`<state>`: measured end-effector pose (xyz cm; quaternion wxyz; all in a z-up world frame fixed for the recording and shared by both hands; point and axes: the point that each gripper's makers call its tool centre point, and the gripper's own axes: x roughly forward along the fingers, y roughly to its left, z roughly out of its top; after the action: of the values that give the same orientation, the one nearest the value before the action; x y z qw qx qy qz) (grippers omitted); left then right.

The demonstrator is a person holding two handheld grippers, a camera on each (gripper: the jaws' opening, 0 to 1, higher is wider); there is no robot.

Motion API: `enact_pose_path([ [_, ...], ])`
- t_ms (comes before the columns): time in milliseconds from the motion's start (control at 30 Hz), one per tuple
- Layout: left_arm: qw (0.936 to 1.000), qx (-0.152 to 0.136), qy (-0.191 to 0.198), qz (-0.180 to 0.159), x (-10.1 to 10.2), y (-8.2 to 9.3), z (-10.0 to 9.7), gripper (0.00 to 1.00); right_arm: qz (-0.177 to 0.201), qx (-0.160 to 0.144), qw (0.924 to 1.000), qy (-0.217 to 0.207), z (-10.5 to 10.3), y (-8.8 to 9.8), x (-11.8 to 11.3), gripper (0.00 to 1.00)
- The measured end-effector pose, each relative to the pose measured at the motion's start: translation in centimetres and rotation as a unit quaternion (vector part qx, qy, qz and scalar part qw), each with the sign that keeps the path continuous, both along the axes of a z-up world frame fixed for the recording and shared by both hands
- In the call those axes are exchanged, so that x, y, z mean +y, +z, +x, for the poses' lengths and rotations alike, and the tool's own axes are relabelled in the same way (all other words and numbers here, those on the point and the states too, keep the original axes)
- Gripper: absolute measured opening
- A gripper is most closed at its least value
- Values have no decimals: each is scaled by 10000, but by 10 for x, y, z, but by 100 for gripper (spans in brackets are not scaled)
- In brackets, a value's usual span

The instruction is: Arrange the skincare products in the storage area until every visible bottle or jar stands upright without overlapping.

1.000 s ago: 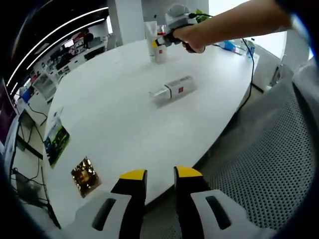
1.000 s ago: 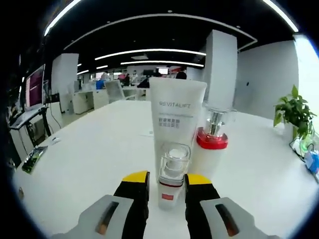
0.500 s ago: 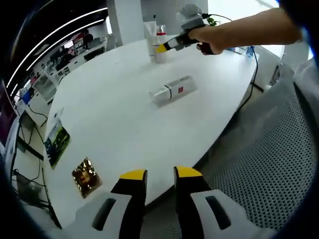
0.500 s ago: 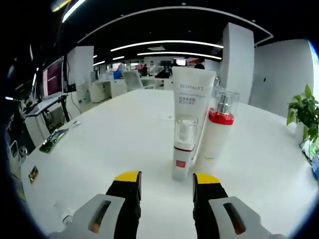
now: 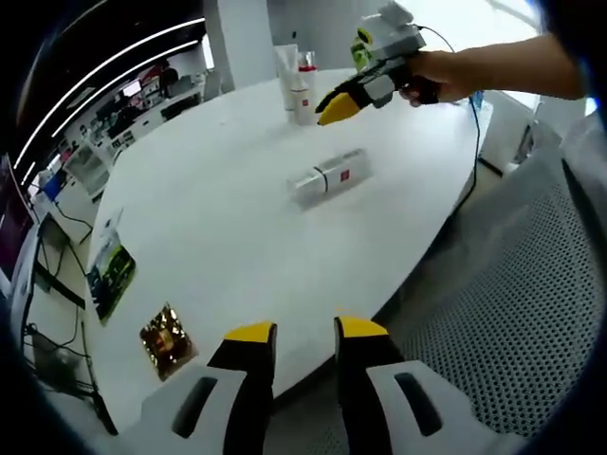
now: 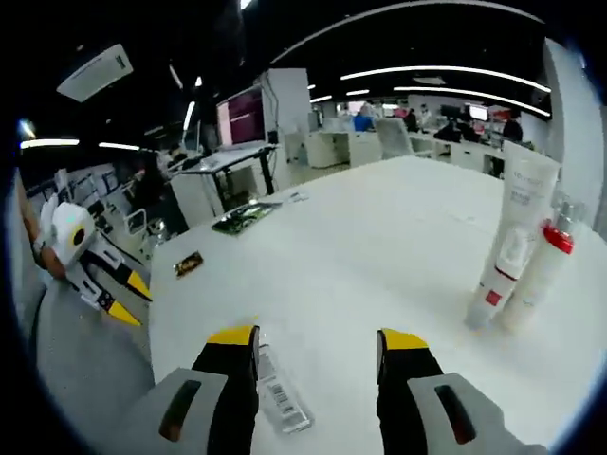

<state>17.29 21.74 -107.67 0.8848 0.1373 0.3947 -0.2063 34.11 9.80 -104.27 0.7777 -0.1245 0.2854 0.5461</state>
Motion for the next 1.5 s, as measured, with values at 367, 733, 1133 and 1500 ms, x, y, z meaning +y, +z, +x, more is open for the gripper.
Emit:
enact_pose_path([
  [367, 9998, -139, 56, -123, -1, 6, 4, 28, -1401, 140, 9849, 1008, -37, -59, -9, 35],
  [733, 9957, -426, 336, -757, -3, 24, 15, 38, -1698, 101, 9796, 1074, -39, -67, -13, 24],
  [1133, 9534, -443, 1159, -2750, -5, 65, 38, 47, -1770, 71, 9830, 488, -38, -62, -2, 12],
  [1500, 8480, -742, 1632, -4987, -18, 106, 52, 46, 444, 1684, 9838, -415, -83, -3, 39, 12],
])
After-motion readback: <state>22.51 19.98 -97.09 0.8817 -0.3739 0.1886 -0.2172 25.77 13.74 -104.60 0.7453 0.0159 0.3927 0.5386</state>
